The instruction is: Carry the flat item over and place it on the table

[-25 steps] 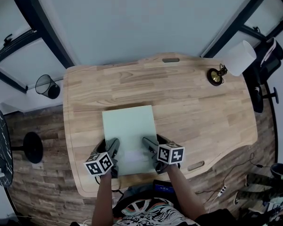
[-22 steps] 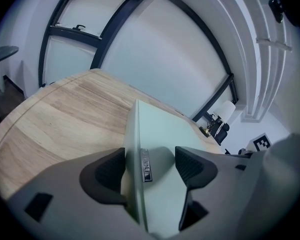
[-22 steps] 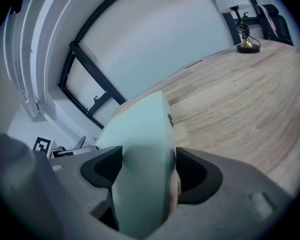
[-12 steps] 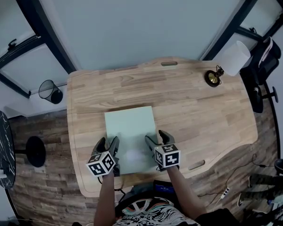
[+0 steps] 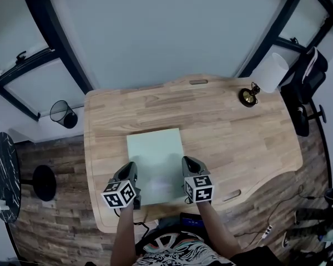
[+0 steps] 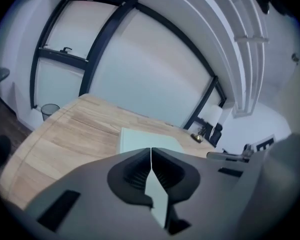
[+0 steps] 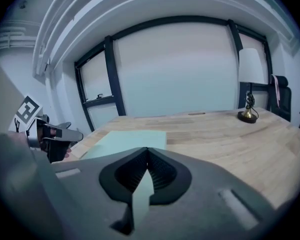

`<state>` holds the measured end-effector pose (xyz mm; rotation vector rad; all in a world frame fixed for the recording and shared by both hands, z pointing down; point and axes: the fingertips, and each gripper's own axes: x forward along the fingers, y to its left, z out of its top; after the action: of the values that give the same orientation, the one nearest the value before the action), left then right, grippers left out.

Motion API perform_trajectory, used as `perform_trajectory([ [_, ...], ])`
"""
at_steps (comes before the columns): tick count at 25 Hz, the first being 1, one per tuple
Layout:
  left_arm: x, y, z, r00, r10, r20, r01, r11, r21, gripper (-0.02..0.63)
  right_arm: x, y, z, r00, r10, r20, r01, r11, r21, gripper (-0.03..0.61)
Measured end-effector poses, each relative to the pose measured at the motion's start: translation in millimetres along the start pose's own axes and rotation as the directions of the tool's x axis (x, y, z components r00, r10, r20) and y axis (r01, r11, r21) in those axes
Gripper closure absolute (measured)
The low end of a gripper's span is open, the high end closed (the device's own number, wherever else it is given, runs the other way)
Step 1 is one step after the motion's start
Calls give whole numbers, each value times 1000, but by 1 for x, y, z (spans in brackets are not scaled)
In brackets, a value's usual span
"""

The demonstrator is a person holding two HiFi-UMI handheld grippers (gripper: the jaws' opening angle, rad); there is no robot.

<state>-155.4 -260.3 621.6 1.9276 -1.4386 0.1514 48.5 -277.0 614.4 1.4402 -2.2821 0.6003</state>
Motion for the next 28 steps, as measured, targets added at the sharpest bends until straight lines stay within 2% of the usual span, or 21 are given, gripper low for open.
perform_trajectory([
  [2,-4,-9,6,997,-65,36,67,996,-59,603,-7,1,8,999,-14,40,16,999,-38,572],
  [4,-6,-14,9,995,-87,39,90,994,-61,604,-14,3,18,996,-26,84,31,998,-61,572],
  [8,-17,-19,19,997,-57,58,57,998,-1,606,-25,9,32,990,-36,136,47,996,-76,572],
  [13,-43,-33,40,988,-25,153,9,995,100,606,-43,24,39,988,-14,153,31,994,-108,572],
  [18,-70,-44,51,974,-55,220,37,995,88,606,-64,32,42,984,-15,180,30,996,-80,572],
  [28,-113,-62,51,966,-38,257,-18,977,213,606,-102,53,45,973,-6,232,25,996,-81,572],
])
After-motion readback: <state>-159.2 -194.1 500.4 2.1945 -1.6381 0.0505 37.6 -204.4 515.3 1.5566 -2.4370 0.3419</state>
